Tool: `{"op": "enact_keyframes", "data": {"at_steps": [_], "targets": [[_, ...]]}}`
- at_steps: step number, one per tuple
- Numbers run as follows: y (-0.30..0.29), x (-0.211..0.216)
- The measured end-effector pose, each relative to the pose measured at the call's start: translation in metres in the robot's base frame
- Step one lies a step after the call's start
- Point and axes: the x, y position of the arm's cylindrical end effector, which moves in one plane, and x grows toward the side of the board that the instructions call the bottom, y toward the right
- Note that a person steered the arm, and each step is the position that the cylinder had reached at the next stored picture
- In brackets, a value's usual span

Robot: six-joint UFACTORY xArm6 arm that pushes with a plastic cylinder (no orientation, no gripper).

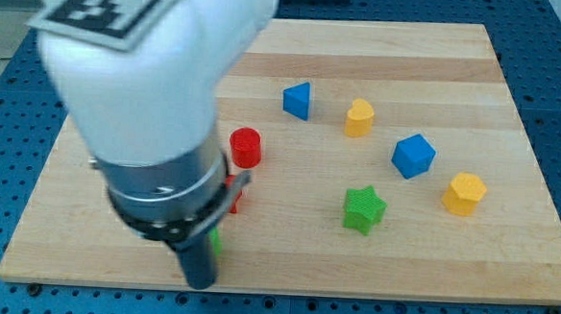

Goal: Place the green circle vertically below the blue triangle

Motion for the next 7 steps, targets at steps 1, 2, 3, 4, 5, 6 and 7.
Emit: {"op": "enact_keyframes", "data": {"at_steps": [1, 2, 3, 4, 5, 6, 7], "targets": [[-0.031, 0.000], [-0.036, 0.000], [-0.035, 0.000], [-0.033, -0.001], [-0.032, -0.004], [0.000, -0.009], [0.018, -0.009]]}}
